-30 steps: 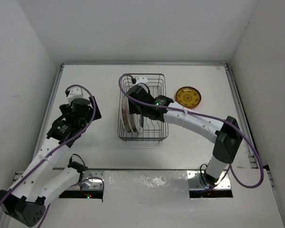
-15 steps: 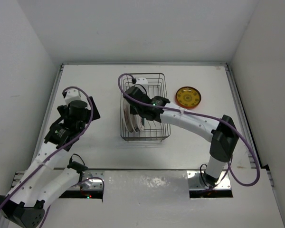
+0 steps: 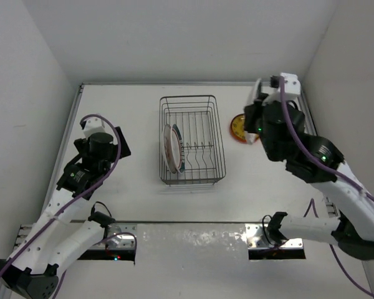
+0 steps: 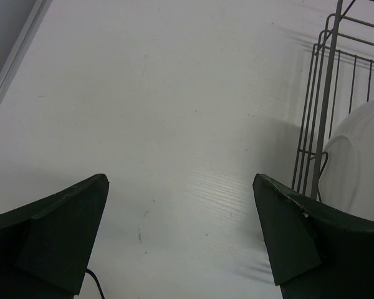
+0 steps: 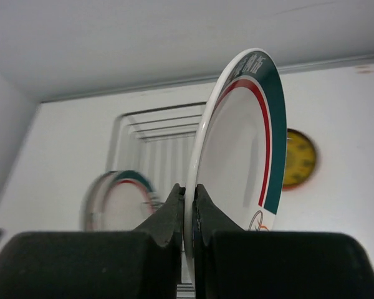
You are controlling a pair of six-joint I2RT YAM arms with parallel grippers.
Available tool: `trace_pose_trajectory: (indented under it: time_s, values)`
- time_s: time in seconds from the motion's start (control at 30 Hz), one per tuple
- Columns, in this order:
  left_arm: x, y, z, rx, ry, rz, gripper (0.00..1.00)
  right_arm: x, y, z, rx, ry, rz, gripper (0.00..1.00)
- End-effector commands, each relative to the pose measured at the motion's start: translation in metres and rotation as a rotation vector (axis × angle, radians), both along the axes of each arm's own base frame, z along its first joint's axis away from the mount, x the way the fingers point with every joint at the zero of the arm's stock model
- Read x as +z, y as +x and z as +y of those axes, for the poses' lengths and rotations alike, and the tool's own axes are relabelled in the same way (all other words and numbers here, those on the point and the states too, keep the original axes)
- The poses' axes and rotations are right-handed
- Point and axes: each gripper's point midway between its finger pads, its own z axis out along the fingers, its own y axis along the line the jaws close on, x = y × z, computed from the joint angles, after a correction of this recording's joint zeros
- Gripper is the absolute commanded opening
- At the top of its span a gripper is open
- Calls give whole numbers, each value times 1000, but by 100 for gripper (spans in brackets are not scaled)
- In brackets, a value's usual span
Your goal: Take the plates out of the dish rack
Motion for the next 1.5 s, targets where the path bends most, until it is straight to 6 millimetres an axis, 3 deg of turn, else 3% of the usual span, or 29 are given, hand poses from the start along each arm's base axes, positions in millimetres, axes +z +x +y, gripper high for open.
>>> trace_pose_trajectory:
  time_s: [0.0, 0.03, 0.07, 0.13, 0.17, 0.23, 0.4, 0.53, 0.57, 0.6, 0.67, 0.7, 0.73, 0.8, 0.87, 0.9, 0.93, 1.03, 1.07, 1.1, 1.23, 1.27, 1.3, 1.37, 1.4, 1.43, 1.47]
  values:
    - [9, 7, -6, -17, -20, -41, 98, -84, -1, -71, -141, -376, 219, 0]
    - [8, 7, -6, -17, -19, -36, 99, -103, -2, -82, -147, -404, 276, 0]
    - [7, 8, -6, -17, -15, -29, 99, -141, -5, -93, -141, -448, 357, 0]
    - [5, 8, -6, -17, -12, -19, 98, -179, -2, -101, -113, -405, 452, 0]
    - [6, 8, -6, -15, -12, -22, 98, -209, -7, -110, -121, -423, 524, 0]
    - [7, 7, -5, -13, -16, -30, 98, -244, -9, -115, -122, -434, 576, 0]
    - [13, 4, -4, -15, -26, -58, 98, -297, 0, -122, -123, -406, 681, 0]
    - [14, 4, -4, -17, -28, -62, 98, -321, 11, -119, -99, -410, 717, 1]
    - [14, 4, -4, -17, -28, -63, 99, -322, 13, -114, -79, -398, 723, 4]
    - [13, 4, -4, -16, -26, -60, 98, -325, 14, -111, -64, -394, 728, 25]
    - [13, 4, -5, -19, -27, -58, 98, -322, 21, -95, -3, -343, 712, 36]
    - [13, 5, -5, -21, -27, -59, 99, -316, 26, -87, 24, -310, 685, 57]
    - [13, 5, -6, -26, -26, -56, 98, -302, 32, -79, 45, -274, 646, 65]
    - [15, 6, -7, -34, -25, -54, 98, -285, 35, -64, 93, -210, 624, 71]
    - [21, 8, -12, -59, -32, -50, 99, -254, 39, -38, 176, -123, 560, 91]
    - [27, 9, -14, -55, -47, -57, 99, -244, 39, -29, 191, -94, 542, 96]
    - [25, 8, -15, -54, -49, -23, 98, -229, 41, -19, 213, -77, 506, 99]
    - [45, 16, -37, -117, -134, -22, 98, -206, 30, 19, 290, -76, 452, 99]
    - [56, 18, -53, -179, -194, -28, 98, -203, 28, 23, 287, -65, 452, 99]
    - [55, 23, -64, -210, -212, -4, 98, -200, 27, 24, 279, -55, 443, 99]
    - [52, 34, -92, -231, -204, 72, 97, -192, 23, 3, 179, -46, 405, 99]
    - [52, 37, -96, -220, -178, 79, 95, -189, 21, -2, 167, -56, 398, 99]
    - [51, 38, -116, -262, -147, 112, 94, -188, 16, -9, 155, -70, 399, 99]
    - [41, 44, -127, -230, -63, 152, 91, -188, 12, -20, 127, -105, 400, 99]
    - [37, 38, -137, -253, -24, 180, 90, -186, 7, -26, 123, -114, 398, 99]
    - [45, 42, -141, -243, -16, 169, 88, -189, 4, -30, 114, -127, 402, 99]
    - [36, 45, -146, -241, 17, 197, 85, -189, 2, -33, 113, -138, 399, 99]
